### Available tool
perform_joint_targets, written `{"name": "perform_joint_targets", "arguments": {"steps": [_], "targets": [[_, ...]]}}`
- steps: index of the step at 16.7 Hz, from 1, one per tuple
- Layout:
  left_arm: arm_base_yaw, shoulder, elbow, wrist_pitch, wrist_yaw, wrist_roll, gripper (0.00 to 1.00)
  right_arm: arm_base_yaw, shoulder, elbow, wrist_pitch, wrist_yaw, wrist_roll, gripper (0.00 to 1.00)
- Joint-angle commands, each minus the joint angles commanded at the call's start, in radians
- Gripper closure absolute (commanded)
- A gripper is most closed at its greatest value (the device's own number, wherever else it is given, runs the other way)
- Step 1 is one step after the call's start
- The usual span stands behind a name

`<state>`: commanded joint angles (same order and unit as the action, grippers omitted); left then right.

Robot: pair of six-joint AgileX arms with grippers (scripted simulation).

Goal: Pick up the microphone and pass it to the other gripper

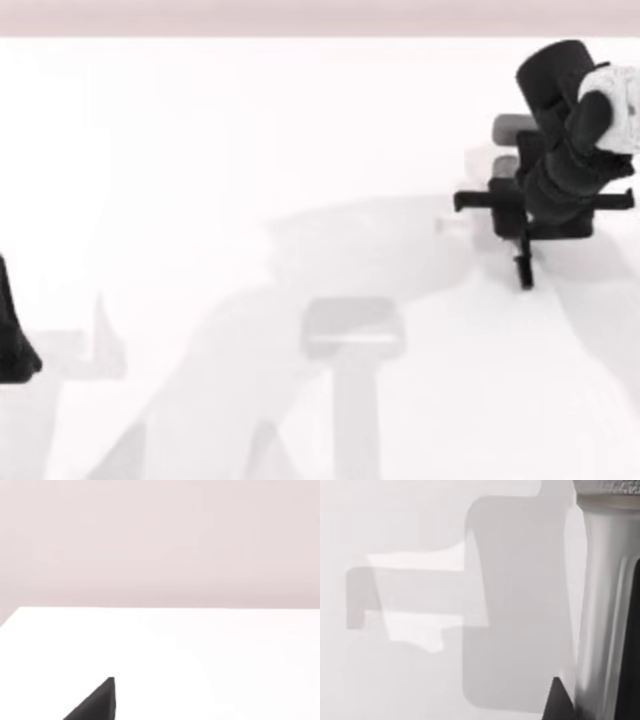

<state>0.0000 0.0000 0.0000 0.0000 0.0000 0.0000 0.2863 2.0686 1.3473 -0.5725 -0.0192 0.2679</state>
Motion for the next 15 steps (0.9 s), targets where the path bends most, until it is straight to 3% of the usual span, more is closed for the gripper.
{"name": "perform_joint_targets", "arguments": {"steps": [4, 11, 15], "targets": [[0.000, 0.000, 0.000, 0.000, 0.000, 0.000, 0.00, -0.004, -0.050, -0.069, 0.268, -0.098, -0.047, 1.00], [0.000, 0.000, 0.000, 0.000, 0.000, 0.000, 0.00, -0.012, -0.180, -0.253, 0.898, -0.315, -0.153, 1.00], [0.000, 0.000, 0.000, 0.000, 0.000, 0.000, 0.00, -0.017, -0.271, -0.341, 1.198, -0.419, -0.211, 1.00]]}}
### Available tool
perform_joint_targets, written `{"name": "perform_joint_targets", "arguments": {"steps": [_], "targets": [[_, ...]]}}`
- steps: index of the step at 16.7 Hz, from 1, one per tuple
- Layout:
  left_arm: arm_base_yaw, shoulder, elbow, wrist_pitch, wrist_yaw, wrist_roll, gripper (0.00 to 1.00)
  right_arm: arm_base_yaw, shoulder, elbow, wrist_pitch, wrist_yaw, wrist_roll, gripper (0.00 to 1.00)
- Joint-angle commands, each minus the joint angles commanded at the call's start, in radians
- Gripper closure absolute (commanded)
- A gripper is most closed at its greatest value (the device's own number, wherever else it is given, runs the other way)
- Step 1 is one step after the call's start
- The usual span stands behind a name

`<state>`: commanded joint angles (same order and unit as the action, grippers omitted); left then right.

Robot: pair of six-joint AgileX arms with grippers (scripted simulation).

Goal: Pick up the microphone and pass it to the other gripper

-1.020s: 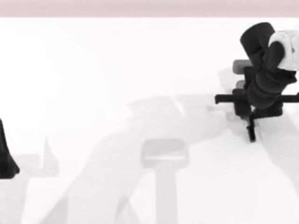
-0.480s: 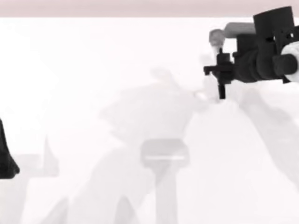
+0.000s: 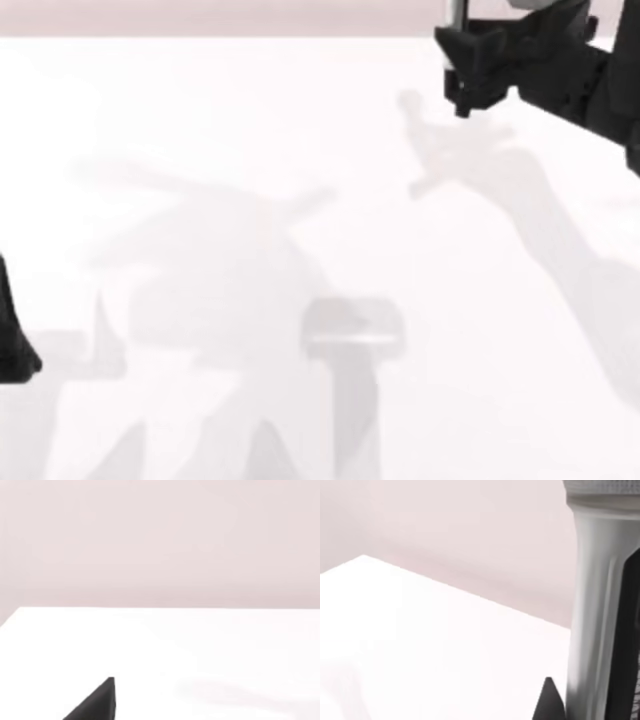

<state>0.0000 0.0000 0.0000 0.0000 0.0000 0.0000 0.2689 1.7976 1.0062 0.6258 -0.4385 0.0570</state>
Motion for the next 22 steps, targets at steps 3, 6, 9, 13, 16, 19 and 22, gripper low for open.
{"name": "perform_joint_targets", "arguments": {"steps": [3, 6, 9, 13, 16, 19, 22], "targets": [[0.000, 0.000, 0.000, 0.000, 0.000, 0.000, 0.00, -0.003, -0.054, -0.040, 0.124, -0.050, -0.030, 1.00], [0.000, 0.000, 0.000, 0.000, 0.000, 0.000, 0.00, -0.004, -0.070, -0.049, 0.154, -0.063, -0.039, 1.00], [0.000, 0.000, 0.000, 0.000, 0.000, 0.000, 0.00, 0.001, -0.066, -0.045, 0.152, -0.062, -0.036, 1.00], [0.000, 0.000, 0.000, 0.000, 0.000, 0.000, 0.00, 0.068, -0.103, -0.071, 0.153, 0.003, -0.034, 1.00], [0.000, 0.000, 0.000, 0.000, 0.000, 0.000, 0.00, 0.184, -0.169, -0.120, 0.151, 0.118, -0.030, 1.00], [0.000, 0.000, 0.000, 0.000, 0.000, 0.000, 0.00, 0.305, -0.236, -0.169, 0.149, 0.231, -0.026, 1.00], [0.000, 0.000, 0.000, 0.000, 0.000, 0.000, 0.00, 0.354, -0.268, -0.190, 0.149, 0.279, -0.025, 1.00]]}}
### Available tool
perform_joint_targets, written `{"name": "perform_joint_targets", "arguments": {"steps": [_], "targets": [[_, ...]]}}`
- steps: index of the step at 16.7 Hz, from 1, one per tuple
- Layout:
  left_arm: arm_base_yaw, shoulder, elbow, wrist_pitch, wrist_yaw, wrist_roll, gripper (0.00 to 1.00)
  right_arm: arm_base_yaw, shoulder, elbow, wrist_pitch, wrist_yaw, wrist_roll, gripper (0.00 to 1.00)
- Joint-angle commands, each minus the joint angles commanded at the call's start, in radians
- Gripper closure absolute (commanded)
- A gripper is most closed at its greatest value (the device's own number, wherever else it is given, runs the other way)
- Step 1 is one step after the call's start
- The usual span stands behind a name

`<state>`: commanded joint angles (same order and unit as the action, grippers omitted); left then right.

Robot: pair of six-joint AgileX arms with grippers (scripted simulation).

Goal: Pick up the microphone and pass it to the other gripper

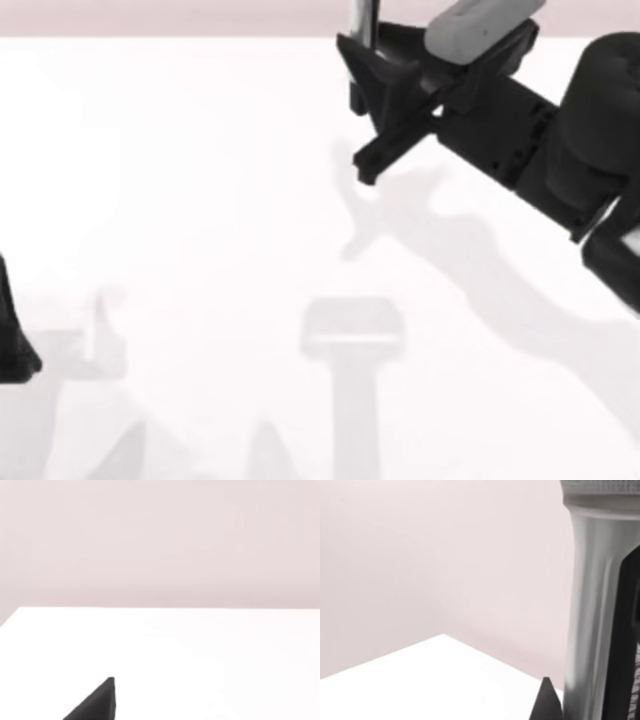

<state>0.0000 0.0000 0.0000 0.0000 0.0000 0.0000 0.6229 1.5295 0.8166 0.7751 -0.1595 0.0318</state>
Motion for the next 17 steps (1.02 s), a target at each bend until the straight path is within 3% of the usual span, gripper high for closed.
{"name": "perform_joint_targets", "arguments": {"steps": [11, 14, 17], "targets": [[-0.001, 0.002, 0.002, 0.001, 0.001, 0.000, 0.00, 0.000, 0.000, 0.000, 0.000, 0.000, 0.000, 1.00], [-0.037, 0.068, 0.059, 0.025, 0.044, 0.000, 0.00, 0.000, 0.000, 0.000, 0.000, 0.000, 0.000, 1.00], [-0.101, 0.226, 0.174, 0.072, 0.122, 0.001, 0.00, 0.000, 0.000, 0.000, 0.000, 0.000, 0.000, 1.00]]}}
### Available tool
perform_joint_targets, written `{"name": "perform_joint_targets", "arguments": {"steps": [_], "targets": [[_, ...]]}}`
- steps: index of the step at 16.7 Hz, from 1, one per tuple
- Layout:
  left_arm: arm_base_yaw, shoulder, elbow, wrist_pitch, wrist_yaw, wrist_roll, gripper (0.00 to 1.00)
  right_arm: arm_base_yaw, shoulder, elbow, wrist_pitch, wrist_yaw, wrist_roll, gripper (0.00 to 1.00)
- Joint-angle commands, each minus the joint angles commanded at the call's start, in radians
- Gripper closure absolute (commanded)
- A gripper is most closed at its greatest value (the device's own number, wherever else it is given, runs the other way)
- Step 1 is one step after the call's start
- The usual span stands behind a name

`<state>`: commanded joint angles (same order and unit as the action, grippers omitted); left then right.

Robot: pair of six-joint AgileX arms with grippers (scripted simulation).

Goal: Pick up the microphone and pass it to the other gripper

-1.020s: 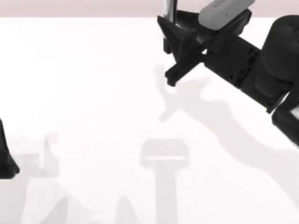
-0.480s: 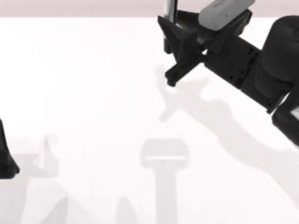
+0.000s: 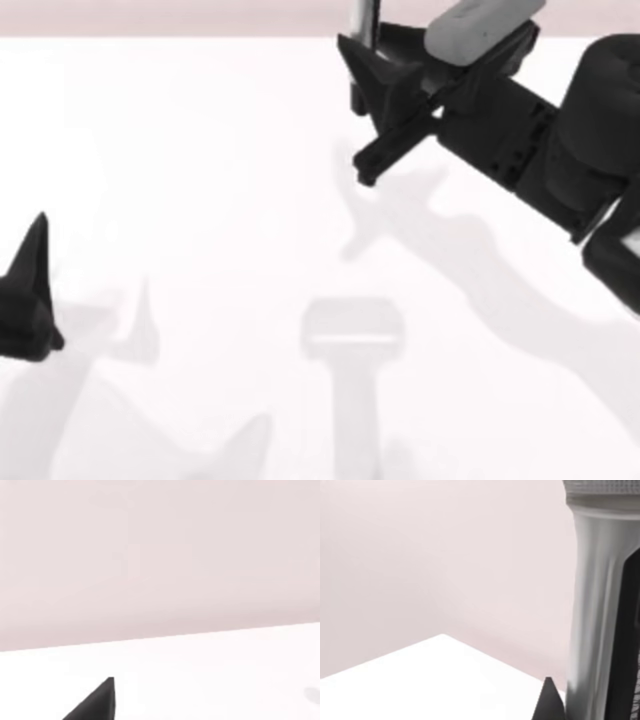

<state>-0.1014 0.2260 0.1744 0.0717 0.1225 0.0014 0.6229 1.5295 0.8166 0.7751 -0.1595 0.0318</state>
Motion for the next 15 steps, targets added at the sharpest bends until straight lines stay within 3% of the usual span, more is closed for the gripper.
{"name": "perform_joint_targets", "arguments": {"steps": [10, 15], "targets": [[-0.251, 0.748, 0.487, 0.198, 0.310, 0.014, 0.00, 0.000, 0.000, 0.000, 0.000, 0.000, 0.000, 1.00], [-0.315, 0.915, 0.599, 0.245, 0.387, 0.015, 0.00, 0.000, 0.000, 0.000, 0.000, 0.000, 0.000, 1.00]]}}
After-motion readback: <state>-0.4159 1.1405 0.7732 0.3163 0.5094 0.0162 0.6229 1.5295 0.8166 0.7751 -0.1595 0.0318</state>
